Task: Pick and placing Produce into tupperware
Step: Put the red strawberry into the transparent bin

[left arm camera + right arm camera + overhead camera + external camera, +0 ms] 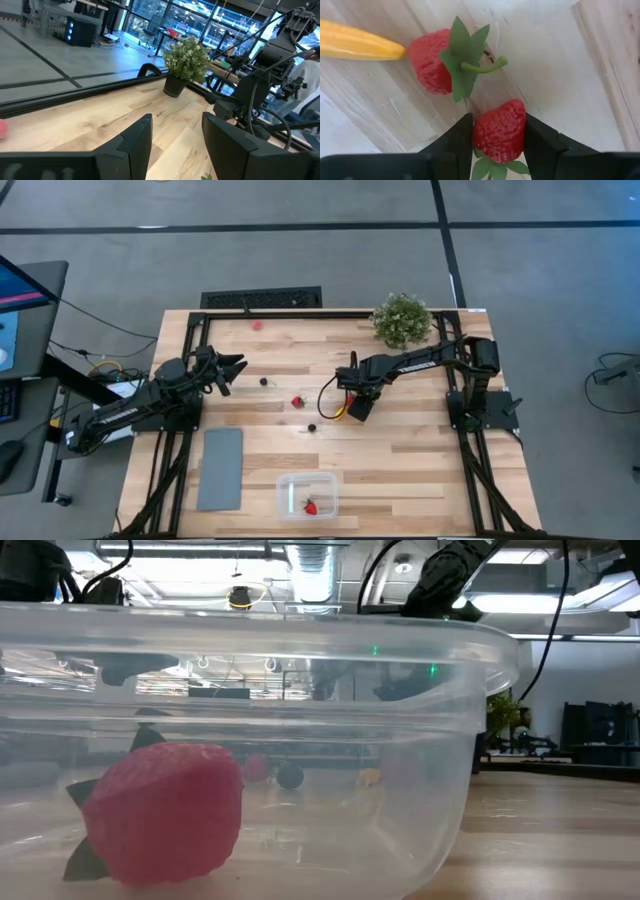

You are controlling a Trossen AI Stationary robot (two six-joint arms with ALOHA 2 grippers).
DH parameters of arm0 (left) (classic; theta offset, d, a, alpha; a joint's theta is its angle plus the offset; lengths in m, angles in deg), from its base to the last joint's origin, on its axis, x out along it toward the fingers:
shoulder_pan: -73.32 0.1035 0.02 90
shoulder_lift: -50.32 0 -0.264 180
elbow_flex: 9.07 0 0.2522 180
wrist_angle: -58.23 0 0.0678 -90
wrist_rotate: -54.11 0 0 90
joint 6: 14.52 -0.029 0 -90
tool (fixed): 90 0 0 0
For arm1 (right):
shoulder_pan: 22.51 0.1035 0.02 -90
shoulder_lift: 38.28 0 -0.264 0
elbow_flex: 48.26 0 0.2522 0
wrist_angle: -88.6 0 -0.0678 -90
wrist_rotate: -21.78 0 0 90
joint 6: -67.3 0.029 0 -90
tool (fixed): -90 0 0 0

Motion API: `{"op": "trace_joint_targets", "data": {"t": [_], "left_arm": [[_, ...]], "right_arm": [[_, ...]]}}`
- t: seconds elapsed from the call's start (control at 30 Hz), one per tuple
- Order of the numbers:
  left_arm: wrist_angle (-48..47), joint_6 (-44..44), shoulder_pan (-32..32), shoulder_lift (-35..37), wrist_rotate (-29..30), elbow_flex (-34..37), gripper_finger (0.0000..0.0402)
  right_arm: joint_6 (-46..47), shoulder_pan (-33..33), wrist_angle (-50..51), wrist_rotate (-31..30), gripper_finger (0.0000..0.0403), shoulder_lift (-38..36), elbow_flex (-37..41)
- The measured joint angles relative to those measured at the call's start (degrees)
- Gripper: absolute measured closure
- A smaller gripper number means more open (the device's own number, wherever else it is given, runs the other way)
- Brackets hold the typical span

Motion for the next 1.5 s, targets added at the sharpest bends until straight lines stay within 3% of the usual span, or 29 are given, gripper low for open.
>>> {"op": "trace_joint_targets", "data": {"t": [0.2, 0.37, 1.03, 1.5], "left_arm": [[0.0, -0.1, 0.0, 0.0, 0.0, 0.0, 0.0239], [0.0, -0.2, 0.0, 0.0, 0.1, 0.0, 0.0239], [0.1, -0.2, 0.0, 0.0, 0.2, 0.0, 0.0239], [0.1, -0.2, 0.0, -0.1, 0.5, 0.0, 0.0239]], "right_arm": [[0.6, 0.0, 0.0, 0.0, 0.0218, 0.0, 0.0], [1.0, 0.0, 0.1, 0.0, 0.0247, 0.0, 0.0], [1.1, 0.0, 0.4, 0.0, 0.0247, 0.1, 0.0], [1.1, 3.6, 13.5, -0.2, 0.0247, -3.0, -12.6]]}}
